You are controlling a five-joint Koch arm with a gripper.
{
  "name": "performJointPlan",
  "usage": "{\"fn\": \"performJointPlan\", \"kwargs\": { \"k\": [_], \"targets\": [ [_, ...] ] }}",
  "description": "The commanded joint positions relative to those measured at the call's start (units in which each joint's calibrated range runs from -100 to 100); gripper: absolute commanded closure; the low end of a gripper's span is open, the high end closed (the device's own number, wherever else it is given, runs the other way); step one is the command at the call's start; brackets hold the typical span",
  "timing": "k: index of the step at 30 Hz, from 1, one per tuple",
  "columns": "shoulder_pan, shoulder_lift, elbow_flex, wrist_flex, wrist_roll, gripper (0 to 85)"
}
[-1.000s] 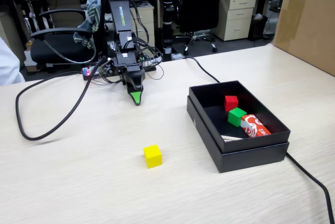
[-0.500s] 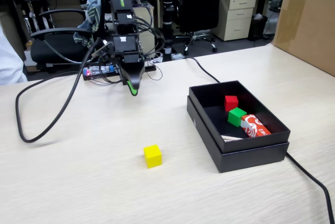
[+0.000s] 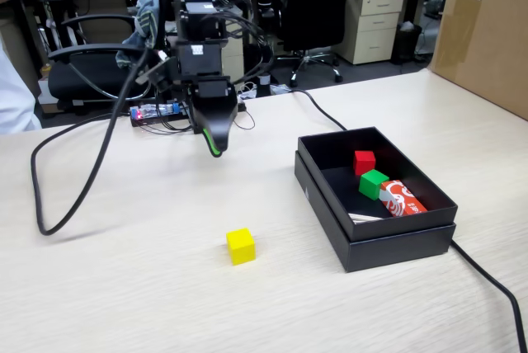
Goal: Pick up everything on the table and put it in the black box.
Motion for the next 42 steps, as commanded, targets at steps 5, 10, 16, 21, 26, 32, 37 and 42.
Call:
{"fn": "performJointPlan", "kwargs": {
  "k": [5, 10, 16, 21, 26, 32, 37, 42],
  "targets": [
    [0.44, 20.84, 16.99, -0.22, -0.83, 37.8],
    [0.49, 33.81, 23.06, -0.22, -0.88, 37.8],
    [0.68, 42.64, 28.14, -0.22, -0.88, 37.8],
    [0.73, 46.77, 31.77, -0.22, -0.88, 38.0],
    [0.88, 48.73, 33.03, -1.60, -0.88, 42.4],
    [0.88, 50.68, 35.12, -3.85, -0.88, 44.7],
    [0.78, 50.68, 35.21, -3.85, -0.78, 57.5],
    [0.63, 51.02, 35.66, -4.28, -0.59, 70.5]
  ]
}}
